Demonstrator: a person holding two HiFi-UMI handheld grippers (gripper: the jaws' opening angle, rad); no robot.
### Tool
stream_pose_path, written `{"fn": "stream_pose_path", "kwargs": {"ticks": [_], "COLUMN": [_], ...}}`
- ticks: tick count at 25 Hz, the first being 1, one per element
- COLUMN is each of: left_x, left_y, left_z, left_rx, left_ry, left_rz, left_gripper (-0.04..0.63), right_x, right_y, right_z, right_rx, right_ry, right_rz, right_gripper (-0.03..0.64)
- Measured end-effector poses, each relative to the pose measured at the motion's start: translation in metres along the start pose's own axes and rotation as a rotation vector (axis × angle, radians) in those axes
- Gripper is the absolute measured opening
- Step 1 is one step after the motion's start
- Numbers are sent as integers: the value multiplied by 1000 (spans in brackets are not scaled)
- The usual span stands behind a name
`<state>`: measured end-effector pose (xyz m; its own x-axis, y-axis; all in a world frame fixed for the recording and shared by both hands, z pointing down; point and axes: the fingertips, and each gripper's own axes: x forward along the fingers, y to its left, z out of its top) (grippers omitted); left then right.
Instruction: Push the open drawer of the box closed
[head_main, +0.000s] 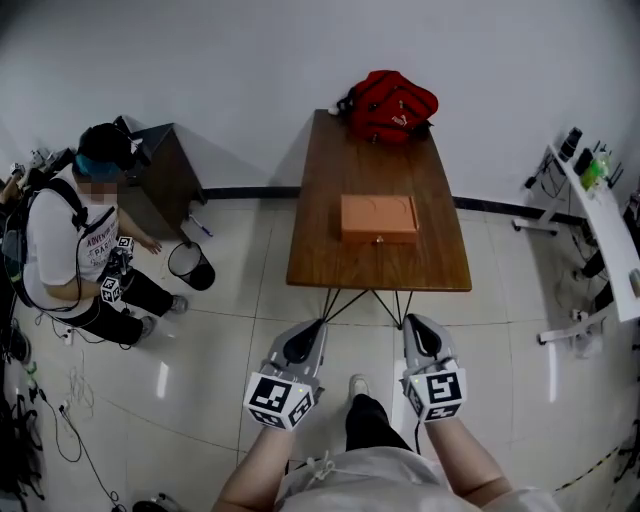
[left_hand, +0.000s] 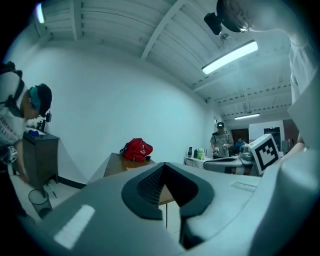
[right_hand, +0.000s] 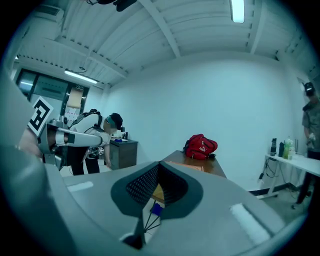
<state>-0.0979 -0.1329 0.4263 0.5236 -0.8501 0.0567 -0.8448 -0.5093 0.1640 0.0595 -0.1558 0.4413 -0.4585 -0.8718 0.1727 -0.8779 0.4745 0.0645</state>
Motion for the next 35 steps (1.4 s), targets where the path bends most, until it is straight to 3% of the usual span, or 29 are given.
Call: {"fn": "stream_pose_path", "kwargs": {"ticks": [8, 15, 23, 35], "left_x": [-124, -184, -217, -223], "left_y": [-49, -80, -120, -168], "left_z": [-5, -4, -4, 6], "left_rx": [14, 33, 17, 51], "left_ry": [-10, -12, -17, -19], "left_rz": [-35, -60, -97, -71], "left_gripper": [6, 6, 6, 6], "right_x": [-110, -181, -233, -266], "right_y": [81, 119, 127, 137], "right_z": [-5, -7, -11, -16], "right_rx": [-11, -11, 11, 4], "right_ry": [-10, -3, 21, 26], "right_rz": [-53, -103, -116, 21], "right_gripper": [6, 8, 7, 6]}}
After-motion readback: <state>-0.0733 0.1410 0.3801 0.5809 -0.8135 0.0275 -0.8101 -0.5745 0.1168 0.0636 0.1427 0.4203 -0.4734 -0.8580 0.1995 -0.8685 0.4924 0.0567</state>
